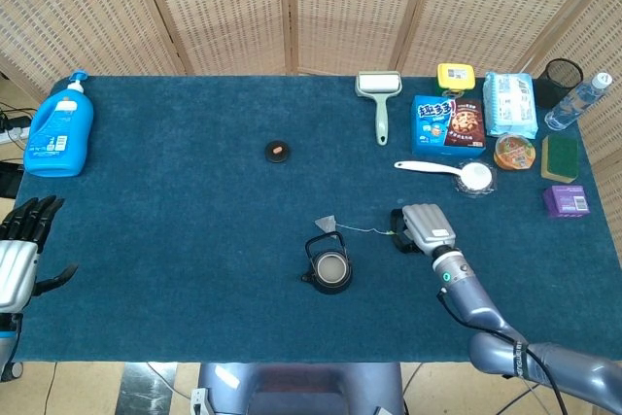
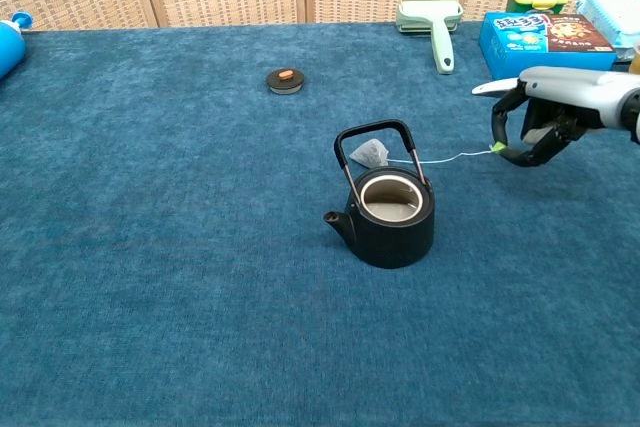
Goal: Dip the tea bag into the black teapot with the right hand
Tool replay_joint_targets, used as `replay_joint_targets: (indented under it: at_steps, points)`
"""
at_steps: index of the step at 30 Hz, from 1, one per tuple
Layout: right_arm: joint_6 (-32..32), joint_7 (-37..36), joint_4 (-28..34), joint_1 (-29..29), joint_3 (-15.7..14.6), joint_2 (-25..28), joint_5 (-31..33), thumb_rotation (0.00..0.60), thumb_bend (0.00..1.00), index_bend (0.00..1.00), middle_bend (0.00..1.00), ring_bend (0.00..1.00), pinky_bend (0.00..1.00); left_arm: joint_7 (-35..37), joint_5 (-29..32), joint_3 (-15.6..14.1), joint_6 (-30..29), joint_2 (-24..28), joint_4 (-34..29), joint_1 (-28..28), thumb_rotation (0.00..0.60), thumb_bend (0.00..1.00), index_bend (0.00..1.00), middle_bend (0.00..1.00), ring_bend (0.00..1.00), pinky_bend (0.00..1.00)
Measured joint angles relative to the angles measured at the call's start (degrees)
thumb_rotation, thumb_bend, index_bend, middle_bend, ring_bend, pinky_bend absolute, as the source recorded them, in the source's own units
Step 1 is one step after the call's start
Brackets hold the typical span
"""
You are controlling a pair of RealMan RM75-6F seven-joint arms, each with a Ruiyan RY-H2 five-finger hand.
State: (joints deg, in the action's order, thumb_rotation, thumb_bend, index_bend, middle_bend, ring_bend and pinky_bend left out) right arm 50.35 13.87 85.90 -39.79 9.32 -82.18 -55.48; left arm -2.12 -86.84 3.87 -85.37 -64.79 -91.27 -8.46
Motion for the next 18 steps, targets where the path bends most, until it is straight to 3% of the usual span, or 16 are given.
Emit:
replay_joint_targets:
  at_steps: [18]
  points:
    - [1.82,-17.09,14.76,4.4,3.24,13.86,-10.67,0.6,0.51,0.6,1.0,1.0,1.0,-0.23,-0.87,-0.76,-1.1,-0.66,-0.81,0.82,0.6,0.24,0.0,0.06,0.0,0.09]
